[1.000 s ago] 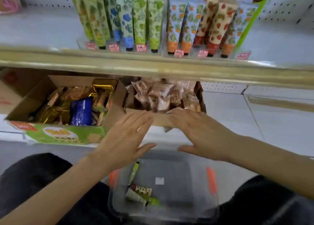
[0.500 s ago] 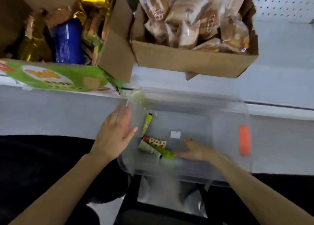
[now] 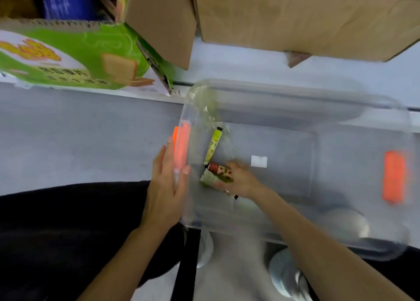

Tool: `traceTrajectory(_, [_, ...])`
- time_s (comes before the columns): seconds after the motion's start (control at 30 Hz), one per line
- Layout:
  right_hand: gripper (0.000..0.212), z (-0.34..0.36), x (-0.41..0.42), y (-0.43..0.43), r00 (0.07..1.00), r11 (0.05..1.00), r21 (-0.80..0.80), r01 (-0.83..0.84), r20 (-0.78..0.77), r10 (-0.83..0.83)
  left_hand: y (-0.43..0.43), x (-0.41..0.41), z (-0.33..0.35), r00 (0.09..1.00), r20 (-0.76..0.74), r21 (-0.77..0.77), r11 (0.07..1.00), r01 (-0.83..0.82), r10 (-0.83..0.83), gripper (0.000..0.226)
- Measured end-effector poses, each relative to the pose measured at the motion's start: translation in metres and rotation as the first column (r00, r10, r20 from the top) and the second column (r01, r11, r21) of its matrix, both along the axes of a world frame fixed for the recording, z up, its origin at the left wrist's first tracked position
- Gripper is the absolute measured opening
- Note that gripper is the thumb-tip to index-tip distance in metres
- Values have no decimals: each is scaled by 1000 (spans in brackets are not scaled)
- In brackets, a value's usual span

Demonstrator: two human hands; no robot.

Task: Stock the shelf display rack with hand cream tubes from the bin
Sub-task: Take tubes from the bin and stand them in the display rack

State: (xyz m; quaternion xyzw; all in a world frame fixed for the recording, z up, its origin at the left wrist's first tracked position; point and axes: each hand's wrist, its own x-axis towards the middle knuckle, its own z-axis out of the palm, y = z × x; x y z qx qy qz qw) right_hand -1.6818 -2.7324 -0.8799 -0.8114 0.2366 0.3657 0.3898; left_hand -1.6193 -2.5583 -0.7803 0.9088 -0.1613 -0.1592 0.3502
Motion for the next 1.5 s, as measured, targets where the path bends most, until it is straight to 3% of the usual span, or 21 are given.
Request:
traceTrajectory(0.1, [82,-4,5,-2,988,982,-111,-151,-40,148,3,0,-3,1000,14,-49,999,15,-14,64])
traceTrajectory(0.17, [75,-7,8,-2,984,980,-95,-173,-56,168,4,0,-4,1000,14,-75,997,12,-11,61])
traceTrajectory(0.27, [54,-9,9,1,996,998,-25,-64,-64,63,3,0,-5,1000,13,-84,996,8,-7,62])
traceTrajectory(0.37, [48,-7,11,1,995,998,-3,-56,-84,55,4,0,-6,1000,5,-87,996,-5,6,62])
traceTrajectory(0.7, [68,-4,27,-25,921,967,153,-204,-303,243,5,-1,-8,1000,-5,-132,991,-1,0,64])
traceTrajectory(0.9, [101,-10,12,-17,904,966,257,-10,-411,119,6,-2,-7,1000,-17,-115,993,-15,13,63])
traceTrajectory(1.1, [50,2,6,-20,920,935,335,119,-392,23,7,-2,-10,1000,-19,-113,993,-22,20,62])
traceTrajectory(1.27, [31,17,3,-21,937,908,395,141,-349,6,7,-1,-9,999,-17,-110,993,-34,32,59])
traceTrajectory(1.33, [19,17,-1,-27,916,831,448,329,-367,-164,6,-1,-8,999,-13,-123,992,-31,30,57])
traceTrajectory(1.37, [17,17,-2,-31,870,746,472,470,-390,-302,6,-2,-8,999,-13,-138,990,-36,35,55])
traceTrajectory(1.43, [23,9,-1,-42,711,541,465,701,-389,-586,5,-3,-7,999,-17,-179,982,-53,51,52])
traceTrajectory(1.5, [25,0,7,-51,541,386,422,820,-354,-763,5,-4,-8,998,-20,-201,978,-57,54,54])
